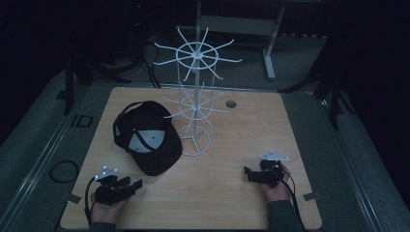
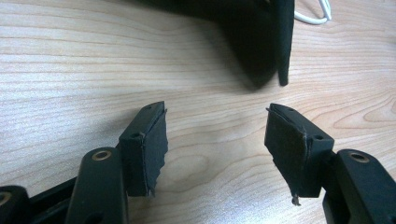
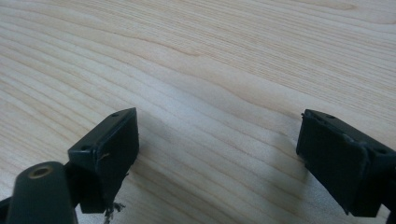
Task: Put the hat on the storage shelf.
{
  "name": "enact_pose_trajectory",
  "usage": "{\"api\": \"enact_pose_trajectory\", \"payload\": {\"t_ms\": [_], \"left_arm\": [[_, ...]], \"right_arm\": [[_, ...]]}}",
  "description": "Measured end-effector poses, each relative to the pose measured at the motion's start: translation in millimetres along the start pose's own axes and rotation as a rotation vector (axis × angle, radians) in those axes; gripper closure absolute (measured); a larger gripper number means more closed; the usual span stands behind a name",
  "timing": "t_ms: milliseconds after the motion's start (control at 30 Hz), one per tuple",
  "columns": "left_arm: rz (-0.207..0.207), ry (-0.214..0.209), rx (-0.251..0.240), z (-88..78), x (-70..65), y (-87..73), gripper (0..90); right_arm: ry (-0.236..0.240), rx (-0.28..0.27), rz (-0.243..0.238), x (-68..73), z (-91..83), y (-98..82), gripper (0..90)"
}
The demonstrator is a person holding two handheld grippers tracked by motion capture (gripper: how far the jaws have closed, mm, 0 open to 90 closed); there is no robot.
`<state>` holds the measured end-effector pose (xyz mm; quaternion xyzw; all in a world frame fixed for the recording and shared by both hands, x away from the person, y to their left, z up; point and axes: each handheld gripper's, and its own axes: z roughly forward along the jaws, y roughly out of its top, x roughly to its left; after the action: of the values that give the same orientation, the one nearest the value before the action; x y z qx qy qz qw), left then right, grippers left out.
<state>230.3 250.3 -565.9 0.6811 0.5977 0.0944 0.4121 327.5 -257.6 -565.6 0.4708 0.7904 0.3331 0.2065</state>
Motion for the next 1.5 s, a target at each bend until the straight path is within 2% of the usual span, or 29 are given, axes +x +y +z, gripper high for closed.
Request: {"api": "enact_pose_trajectory", "payload": {"t_ms": [400, 600, 700, 833, 1033, 1100, 1500], "left_arm": [[-0.004, -0.016, 0.005, 1.8, -2.5, 0.5, 38.8], [0.014, -0.024, 0.018, 4.9, -4.2, 3.5, 39.5], [0.015, 0.003, 0.021, 6.2, -5.3, 5.9, 40.8], [0.027, 0.003, 0.030, 10.9, -8.8, 9.7, 40.7], [0.008, 0.011, 0.020, 16.1, -8.4, 14.8, 41.5], [0.004, 0.000, 0.008, 17.9, -8.8, 17.3, 42.0], [0.013, -0.004, -0.012, 30.0, -16.1, 27.4, 46.0]], "right_arm": [[0.001, 0.000, 0.000, 0.1, -0.1, -0.1, 12.7], [0.001, 0.000, 0.000, 0.1, -0.1, -0.1, 12.7], [0.001, 0.000, 0.000, 0.1, -0.1, -0.1, 12.7], [0.000, 0.000, 0.001, 0.2, -0.1, -0.1, 12.7], [0.001, 0.000, 0.000, 0.1, -0.1, -0.1, 12.7], [0.000, 0.000, 0.001, 0.1, -0.1, -0.1, 12.7], [0.001, 0.000, 0.000, 0.1, -0.1, -0.1, 12.7]]}}
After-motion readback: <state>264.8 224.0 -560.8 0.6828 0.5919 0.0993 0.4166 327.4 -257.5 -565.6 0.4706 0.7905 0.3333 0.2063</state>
